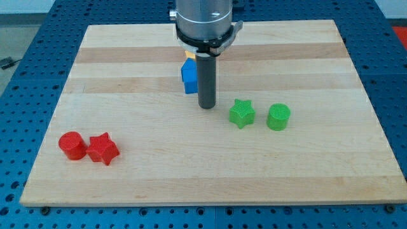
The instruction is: Push the green blocks to the bottom of the board
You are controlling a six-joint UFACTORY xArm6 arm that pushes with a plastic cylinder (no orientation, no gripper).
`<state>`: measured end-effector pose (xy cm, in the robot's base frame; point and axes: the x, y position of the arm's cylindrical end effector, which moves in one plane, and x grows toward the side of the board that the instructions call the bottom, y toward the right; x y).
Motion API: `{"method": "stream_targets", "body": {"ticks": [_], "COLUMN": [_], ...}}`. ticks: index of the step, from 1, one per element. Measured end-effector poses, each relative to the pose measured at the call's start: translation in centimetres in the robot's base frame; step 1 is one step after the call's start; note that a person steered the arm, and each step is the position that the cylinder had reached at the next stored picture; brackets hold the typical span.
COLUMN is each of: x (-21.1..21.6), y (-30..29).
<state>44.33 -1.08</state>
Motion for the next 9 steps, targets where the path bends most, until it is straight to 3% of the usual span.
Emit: {"method": "stream_targets", "body": {"ticks": [5, 6, 7, 8, 9], "x": [4.2, 8.2, 13.8, 17.3, 17.5], "y": [6.5, 5.6, 4.1, -3.0, -12.9]}}
